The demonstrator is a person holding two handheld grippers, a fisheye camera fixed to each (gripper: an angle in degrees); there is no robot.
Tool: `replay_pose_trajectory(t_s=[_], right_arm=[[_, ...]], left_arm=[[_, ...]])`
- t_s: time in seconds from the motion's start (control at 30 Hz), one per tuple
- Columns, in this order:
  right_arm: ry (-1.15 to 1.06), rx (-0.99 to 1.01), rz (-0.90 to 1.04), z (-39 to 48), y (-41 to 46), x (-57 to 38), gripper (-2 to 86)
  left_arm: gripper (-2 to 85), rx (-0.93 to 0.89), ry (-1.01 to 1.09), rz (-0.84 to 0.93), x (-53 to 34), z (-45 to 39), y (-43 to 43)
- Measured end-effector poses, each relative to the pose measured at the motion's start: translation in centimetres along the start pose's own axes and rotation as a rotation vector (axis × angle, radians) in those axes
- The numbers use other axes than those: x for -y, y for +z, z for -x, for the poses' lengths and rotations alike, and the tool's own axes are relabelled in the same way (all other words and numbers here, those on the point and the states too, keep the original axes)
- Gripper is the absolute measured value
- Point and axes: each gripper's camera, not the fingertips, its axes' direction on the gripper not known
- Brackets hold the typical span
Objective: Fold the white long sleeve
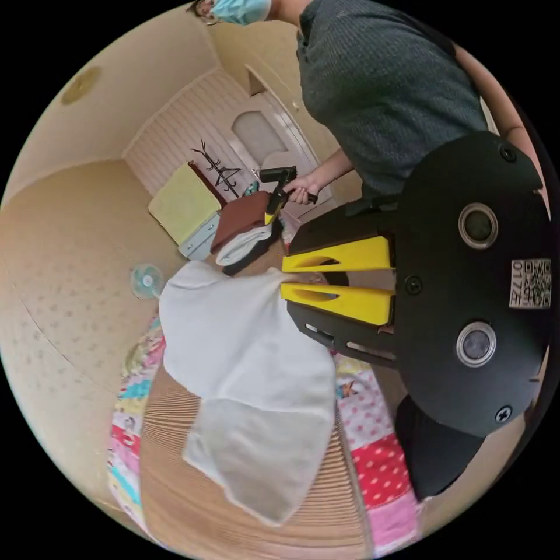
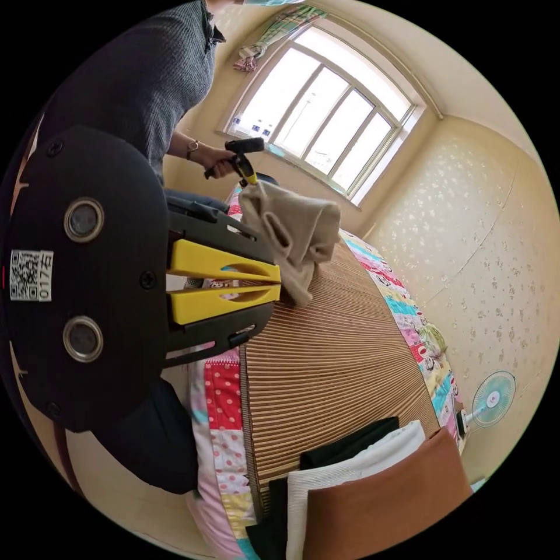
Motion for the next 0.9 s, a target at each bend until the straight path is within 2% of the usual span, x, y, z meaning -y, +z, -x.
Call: replay_pose_trajectory(t_s=[0.07, 0.2, 0.23, 0.37, 0.43, 0.5, 0.6, 0.7, 0.77, 0.83, 0.9], right_arm=[[0.002, 0.014, 0.049, -1.1, 1.0, 0.0, 4.3], [-0.025, 0.071, 0.09, -1.9, 3.1, 1.3, 8.1], [-0.038, 0.091, 0.111, -2.1, 4.3, 1.9, 9.1], [-0.052, 0.13, 0.264, -3.0, 10.8, 4.0, 10.7], [-0.027, 0.11, 0.334, -3.1, 13.5, 4.3, 7.9], [-0.067, 0.197, 0.292, -1.5, 13.5, 4.2, 3.5], [-0.211, 0.312, 0.22, 3.3, 12.2, 3.8, 2.1], [-0.277, 0.114, 0.213, 5.7, 11.2, 4.1, 2.5], [-0.222, -0.101, 0.156, 3.1, 9.5, 4.9, 4.9], [-0.152, -0.213, 0.182, -0.5, 9.3, 5.5, 8.1], [-0.094, -0.204, 0.319, -4.1, 10.7, 5.9, 9.2]], left_arm=[[0.2, -0.026, 0.026, 0.05, -1.2, -0.4, 1.3], [-0.7, -0.222, 0.018, -0.17, -1.3, -0.1, -2.6], [-0.8, -0.218, 0.027, -0.199, -0.7, -0.1, -3.6], [-0.9, -0.005, 0.02, -0.155, 1.9, -0.7, -4.4], [-0.8, 0.124, -0.021, -0.132, 3.4, -1.0, -3.9], [-0.5, 0.165, -0.056, -0.145, 4.4, -1.2, -3.6], [-0.3, 0.191, -0.172, -0.224, 5.2, -0.3, -3.6], [-0.6, 0.078, -0.191, -0.244, 6.1, 1.1, -3.3], [-0.8, 0.048, -0.178, -0.215, 6.6, 1.6, -2.9], [-0.9, 0.13, -0.161, -0.211, 6.5, 1.6, -2.9], [-0.8, 0.181, -0.151, -0.228, 6.1, 1.6, -3.2]])
